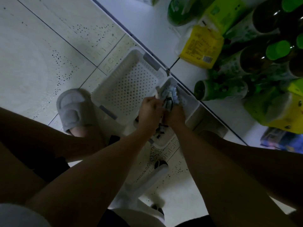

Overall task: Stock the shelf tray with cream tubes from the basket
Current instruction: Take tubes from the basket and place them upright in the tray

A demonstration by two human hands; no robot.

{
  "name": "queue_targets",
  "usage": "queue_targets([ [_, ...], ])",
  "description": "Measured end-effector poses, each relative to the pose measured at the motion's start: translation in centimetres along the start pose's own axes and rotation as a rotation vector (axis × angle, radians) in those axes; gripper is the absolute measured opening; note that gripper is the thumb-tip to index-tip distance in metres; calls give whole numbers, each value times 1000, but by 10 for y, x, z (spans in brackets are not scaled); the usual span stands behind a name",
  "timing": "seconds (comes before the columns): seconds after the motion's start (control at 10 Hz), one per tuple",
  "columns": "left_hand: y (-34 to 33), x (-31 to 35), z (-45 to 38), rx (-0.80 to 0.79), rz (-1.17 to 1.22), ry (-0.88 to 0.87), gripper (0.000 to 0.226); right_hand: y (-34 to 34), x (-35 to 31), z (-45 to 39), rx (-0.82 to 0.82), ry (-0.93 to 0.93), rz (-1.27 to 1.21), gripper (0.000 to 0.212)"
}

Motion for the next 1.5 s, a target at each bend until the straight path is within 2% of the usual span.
queue_targets([
  [0.2, -3, -4, 3, -85, 214, 210, 14, 3, -4, 15, -60, 9, -105, 41],
  [0.3, -1, 8, 1, -162, 320, 237, 21, 25, -15, 27, -82, 77, -222, 19],
  [0.4, 12, 36, -5, -261, 365, 135, 22, 56, -30, 41, -122, 113, -336, 11],
  [0.5, 23, 73, -5, -451, 434, 31, 32, 92, -53, 58, -163, 194, -418, 18],
  [0.6, 42, 113, -3, -574, 348, 34, 53, 136, -74, 84, -191, 247, -481, 19],
  [0.7, 67, 162, 3, -608, 383, 52, 53, 181, -84, 109, -172, 248, -480, 30],
  [0.8, 93, 216, 19, -621, 483, -63, 37, 234, -102, 140, -63, 368, -464, 33],
  [0.9, 119, 269, 49, -687, 497, -250, 32, 287, -118, 183, 64, 523, -506, 26],
  [1.0, 144, 319, 86, -794, 512, -366, 28, 335, -127, 230, 145, 659, -584, 13],
  [1.1, 164, 371, 127, -924, 498, -489, 18, 379, -133, 274, 242, 766, -613, 18],
  [1.2, 184, 429, 170, -942, 497, -641, 23, 418, -139, 318, 345, 871, -633, 18],
  [1.3, 206, 484, 204, -868, 456, -827, 14, 453, -144, 358, 410, 962, -644, 16],
  [1.4, 227, 538, 229, -713, 374, -1003, 16, 497, -141, 390, 500, 1016, -650, 19],
  [1.5, 231, 586, 255, -640, 330, -1102, 20, 546, -134, 414, 641, 1046, -604, 9],
])
Point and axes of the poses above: each hand's wrist, its own z-axis away from the middle knuckle, its own y-axis out of the back of the hand, x = y × z, the point moved 8 cm from there along -z, towards the middle knuckle, and after that the axes turned 6 degrees about x, right-handed, at the moved point
